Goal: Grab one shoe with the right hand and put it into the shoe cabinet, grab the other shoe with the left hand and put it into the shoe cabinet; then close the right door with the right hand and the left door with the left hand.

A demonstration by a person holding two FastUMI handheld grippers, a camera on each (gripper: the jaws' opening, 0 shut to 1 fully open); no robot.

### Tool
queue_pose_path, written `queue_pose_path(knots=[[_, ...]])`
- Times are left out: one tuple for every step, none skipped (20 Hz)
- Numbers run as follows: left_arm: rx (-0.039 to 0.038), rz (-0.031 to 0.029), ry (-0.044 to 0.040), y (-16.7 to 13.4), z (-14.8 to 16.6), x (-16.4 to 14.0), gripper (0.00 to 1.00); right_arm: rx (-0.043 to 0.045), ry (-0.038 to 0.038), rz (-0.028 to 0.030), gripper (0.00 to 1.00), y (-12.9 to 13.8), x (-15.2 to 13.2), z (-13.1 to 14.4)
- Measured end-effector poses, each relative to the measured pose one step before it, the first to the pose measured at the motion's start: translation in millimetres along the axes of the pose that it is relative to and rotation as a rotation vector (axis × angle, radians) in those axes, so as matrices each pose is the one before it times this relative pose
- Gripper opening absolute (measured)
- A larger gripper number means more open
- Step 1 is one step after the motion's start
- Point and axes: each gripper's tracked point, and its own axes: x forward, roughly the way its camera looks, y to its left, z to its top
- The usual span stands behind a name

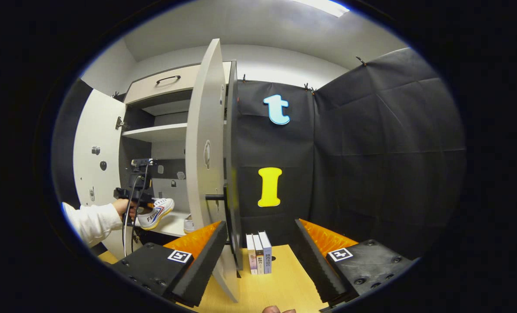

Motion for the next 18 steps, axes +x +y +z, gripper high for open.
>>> queue_pose_path(knots=[[0.02568, 0.02468, 0.00526, 1.96, 5.76, 19.49, 0.06, -0.00212, 0.00080, -0.01116, 0.98, -6.14, 1.47, -0.95], [0.02101, 0.01262, 0.00534, -0.61, 5.84, 13.46, 0.05, -0.00253, 0.00106, -0.01294, 0.98, -7.61, 0.61, -1.54], [0.01353, 0.00775, 0.00419, -0.19, 4.42, 9.15, 0.06, -0.00347, 0.00337, -0.01246, 0.98, -6.29, 1.12, -1.74], [0.00983, 0.00882, 0.00863, -0.41, 2.93, 9.50, 0.06, -0.00390, 0.00459, -0.01409, 0.98, -5.44, 0.98, -2.25], [0.00666, 0.00546, 0.00853, -0.08, 0.89, 6.93, 0.06, -0.00301, 0.00626, -0.01174, 0.98, -6.73, -0.20, -2.58], [0.00523, 0.00673, 0.01339, -0.80, 0.09, 7.90, 0.06, -0.00076, 0.00534, -0.01296, 0.98, -6.17, 0.81, -1.41], [0.00782, 0.00709, 0.01473, -0.99, -2.75, 5.62, 0.05, 0.00144, 0.00178, -0.01202, 0.98, -6.12, 1.55, -0.25], [0.00556, 0.00982, 0.01278, -0.09, -2.92, 4.94, 0.06, 0.00241, -0.00019, -0.01161, 0.98, -3.37, 0.43, 0.47], [-0.00079, 0.00740, 0.01499, -1.31, -4.80, 6.16, 0.06, 0.00172, -0.00198, -0.01132, 0.98, -3.74, 0.99, 0.29], [-0.00614, 0.00052, 0.02096, -1.92, -5.12, 5.16, 0.05, 0.00227, -0.00124, -0.00941, 0.98, -2.64, 1.30, 0.34], [-0.01249, -0.00589, 0.02278, -2.43, -7.52, 3.28, 0.06, 0.00261, 0.00120, -0.00731, 0.98, -1.93, 0.89, -0.55], [-0.00990, -0.00744, 0.01642, -2.19, -3.08, 2.48, 0.06, 0.00278, 0.00030, -0.00538, 0.98, -1.46, 0.59, -0.15], [0.00212, -0.00604, -0.01161, -0.62, 2.32, 2.64, 0.07, 0.00229, 0.00140, -0.00409, 0.98, -1.31, -0.04, -0.68], [0.01113, -0.00172, 0.00007, -0.37, 0.32, -3.12, 0.12, 0.00217, 0.00423, -0.00162, 1.00, -1.31, 0.05, -1.95], [0.02070, 0.01050, 0.00446, 1.72, -0.48, -5.51, 0.14, 0.00410, 0.00436, 0.00011, 0.98, 0.55, -0.02, -1.38], [0.02294, 0.02327, 0.00232, 4.71, -0.89, -1.16, 0.22, 0.00523, 0.00352, 0.00207, 0.98, 2.25, -0.43, -0.44], [0.01828, 0.00440, -0.00495, 1.05, -0.31, -2.46, 0.30, 0.00482, 0.00027, 0.00114, 0.98, 0.99, -1.22, -0.94], [0.00520, -0.00402, -0.00755, -0.72, 0.08, -2.81, 0.33, 0.00302, -0.00116, 0.00250, 0.98, 1.86, -1.00, 0.10]])
